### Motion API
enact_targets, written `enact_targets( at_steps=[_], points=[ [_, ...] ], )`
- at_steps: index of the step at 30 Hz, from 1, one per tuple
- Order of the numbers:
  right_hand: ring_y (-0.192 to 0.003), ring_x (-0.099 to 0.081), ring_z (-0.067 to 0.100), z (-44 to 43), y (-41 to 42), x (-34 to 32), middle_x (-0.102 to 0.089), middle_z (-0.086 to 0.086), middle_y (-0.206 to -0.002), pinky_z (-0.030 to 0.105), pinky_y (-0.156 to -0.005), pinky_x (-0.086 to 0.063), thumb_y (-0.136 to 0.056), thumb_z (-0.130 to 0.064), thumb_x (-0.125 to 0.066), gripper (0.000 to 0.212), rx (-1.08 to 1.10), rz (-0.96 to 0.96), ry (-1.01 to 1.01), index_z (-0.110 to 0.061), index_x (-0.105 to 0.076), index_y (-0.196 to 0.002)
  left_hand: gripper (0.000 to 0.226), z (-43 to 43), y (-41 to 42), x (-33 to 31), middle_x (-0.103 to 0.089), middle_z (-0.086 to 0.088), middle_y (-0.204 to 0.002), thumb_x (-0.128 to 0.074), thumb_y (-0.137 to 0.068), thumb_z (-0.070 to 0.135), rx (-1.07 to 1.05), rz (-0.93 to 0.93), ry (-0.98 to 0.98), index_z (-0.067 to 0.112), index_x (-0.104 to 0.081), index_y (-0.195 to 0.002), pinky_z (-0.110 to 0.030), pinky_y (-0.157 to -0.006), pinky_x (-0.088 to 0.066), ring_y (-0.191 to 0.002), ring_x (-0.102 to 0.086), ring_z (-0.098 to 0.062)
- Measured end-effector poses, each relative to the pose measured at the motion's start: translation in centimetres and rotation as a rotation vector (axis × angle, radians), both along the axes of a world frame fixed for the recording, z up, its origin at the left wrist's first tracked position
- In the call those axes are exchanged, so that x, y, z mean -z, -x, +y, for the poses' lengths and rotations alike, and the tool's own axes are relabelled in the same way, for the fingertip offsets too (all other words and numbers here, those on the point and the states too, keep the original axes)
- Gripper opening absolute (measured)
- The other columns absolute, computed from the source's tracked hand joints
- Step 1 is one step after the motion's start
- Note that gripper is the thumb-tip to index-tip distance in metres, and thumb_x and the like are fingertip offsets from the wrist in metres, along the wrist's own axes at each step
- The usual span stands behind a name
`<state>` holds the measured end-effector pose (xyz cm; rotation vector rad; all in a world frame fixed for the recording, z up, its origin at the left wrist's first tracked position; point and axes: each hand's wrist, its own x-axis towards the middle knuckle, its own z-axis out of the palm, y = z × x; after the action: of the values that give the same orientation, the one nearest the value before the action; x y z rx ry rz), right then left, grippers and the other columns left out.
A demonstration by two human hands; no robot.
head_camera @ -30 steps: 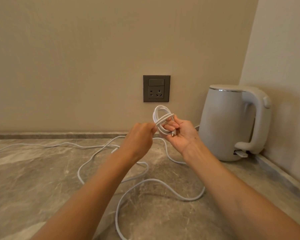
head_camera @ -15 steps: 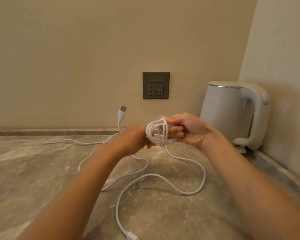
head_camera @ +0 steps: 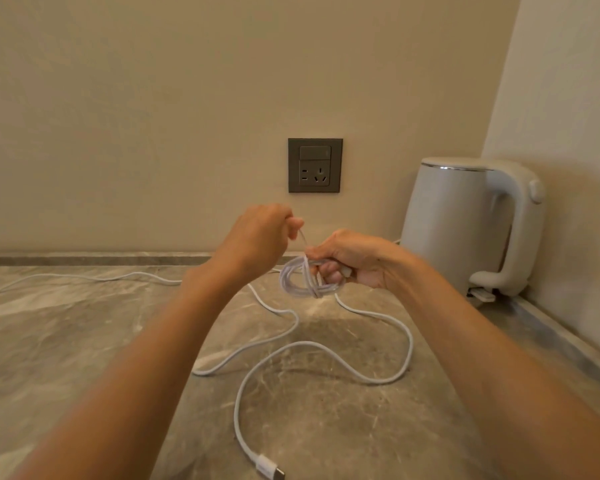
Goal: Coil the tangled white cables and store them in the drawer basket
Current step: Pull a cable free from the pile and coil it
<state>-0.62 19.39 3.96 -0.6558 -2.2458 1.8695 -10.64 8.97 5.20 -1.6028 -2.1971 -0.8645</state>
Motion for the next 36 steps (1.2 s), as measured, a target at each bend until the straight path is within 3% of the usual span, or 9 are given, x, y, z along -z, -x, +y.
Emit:
enact_targets(
  at_steps=[5, 11, 13, 17, 21, 24, 28, 32, 36],
  points=[
    [-0.038, -0.037, 0.002, 0.1, 0.5, -0.1, -0.046, 0.0, -0.05, 0.015, -0.041, -0.035, -0.099, -0.006, -0.04, 0.03, 0.174, 0.235, 0.03, -0.001, -0.053, -0.072, 0.026, 0.0, -0.6, -0.2, -0.042, 0.007, -0.056, -0.045, -0.095, 0.014, 0.05, -0.167, -0.164, 0.007, -0.061, -0.075, -0.029, -0.056, -0.02, -0.053, -0.038, -0.008],
    [-0.036, -0.038, 0.004, 1.1, 0.7, 0.0, -0.042, 0.005, -0.058, 0.016, -0.04, -0.036, -0.1, -0.006, -0.039, 0.029, 0.385, 0.54, 0.301, 0.002, -0.054, -0.077, 0.038, 0.4, -1.4, 0.2, -0.045, 0.003, -0.046, -0.044, -0.096, 0.013, 0.145, -0.369, -0.113, 0.016, -0.051, -0.059, -0.025, -0.05, -0.038, -0.039, -0.042, -0.01],
    [-0.034, -0.039, 0.003, 1.6, 0.5, -0.2, -0.043, 0.005, -0.06, 0.015, -0.038, -0.037, -0.1, -0.006, -0.038, 0.028, 0.417, 0.635, 0.461, 0.002, -0.053, -0.078, 0.038, 0.4, -1.3, 0.6, -0.052, 0.001, -0.047, -0.045, -0.096, 0.012, 0.201, -0.555, -0.06, 0.014, -0.055, -0.06, -0.019, -0.044, -0.044, -0.036, -0.046, -0.005],
    [-0.032, -0.038, 0.004, 1.5, 0.4, -0.3, -0.046, 0.001, -0.043, 0.015, -0.038, -0.037, -0.101, -0.009, -0.035, 0.03, 0.36, 0.698, 0.67, -0.001, -0.051, -0.078, 0.03, 0.5, -1.2, 1.1, -0.058, -0.001, -0.053, -0.049, -0.095, 0.012, 0.242, -0.803, 0.001, 0.009, -0.063, -0.069, -0.016, -0.046, -0.047, -0.04, -0.05, -0.004],
    [-0.033, -0.034, 0.008, 1.0, 0.3, -0.2, -0.036, -0.002, -0.039, 0.016, -0.043, -0.034, -0.102, -0.014, -0.032, 0.035, 0.277, 0.662, 0.701, -0.006, -0.047, -0.071, 0.019, 0.5, -0.9, 1.4, -0.061, -0.002, -0.055, -0.052, -0.093, 0.01, 0.246, -0.938, -0.011, 0.005, -0.063, -0.079, -0.017, -0.048, -0.049, -0.041, -0.052, -0.004],
    [-0.031, -0.032, 0.007, 0.8, 0.1, -0.5, -0.034, -0.002, -0.038, 0.014, -0.037, -0.032, -0.102, -0.014, -0.032, 0.036, 0.24, 0.652, 0.739, -0.006, -0.046, -0.069, 0.004, 0.5, -0.7, 1.5, -0.061, 0.0, -0.051, -0.055, -0.091, 0.008, 0.25, -0.963, -0.069, 0.01, -0.056, -0.088, -0.018, -0.046, -0.049, -0.04, -0.052, -0.005],
    [-0.03, -0.032, 0.006, 0.9, -0.2, -0.4, -0.034, -0.001, -0.04, 0.014, -0.033, -0.034, -0.102, -0.016, -0.033, 0.038, 0.224, 0.622, 0.771, -0.005, -0.049, -0.069, 0.022, 0.5, -0.6, 1.7, -0.063, 0.0, -0.055, -0.054, -0.09, 0.005, 0.304, -0.879, -0.065, 0.02, -0.052, -0.106, -0.021, -0.048, -0.048, -0.043, -0.053, -0.006],
    [-0.033, -0.034, 0.007, 1.0, -0.3, -0.3, -0.034, 0.0, -0.042, 0.014, -0.035, -0.036, -0.101, -0.025, -0.036, 0.045, 0.17, 0.63, 0.788, -0.004, -0.052, -0.065, 0.022, 0.5, -0.4, 1.4, -0.064, 0.003, -0.057, -0.053, -0.091, 0.005, 0.307, -0.794, -0.076, 0.019, -0.055, -0.108, -0.018, -0.049, -0.048, -0.042, -0.051, -0.004],
    [-0.034, -0.035, 0.007, 0.9, -0.4, 0.0, -0.035, 0.0, -0.046, 0.015, -0.035, -0.038, -0.099, -0.02, -0.042, 0.053, 0.173, 0.65, 0.74, -0.003, -0.061, -0.052, 0.022, 0.3, -0.3, 1.3, -0.061, 0.0, -0.061, -0.052, -0.092, 0.006, 0.275, -0.733, -0.042, 0.021, -0.056, -0.108, -0.015, -0.048, -0.045, -0.046, -0.049, -0.003]
  ],
)
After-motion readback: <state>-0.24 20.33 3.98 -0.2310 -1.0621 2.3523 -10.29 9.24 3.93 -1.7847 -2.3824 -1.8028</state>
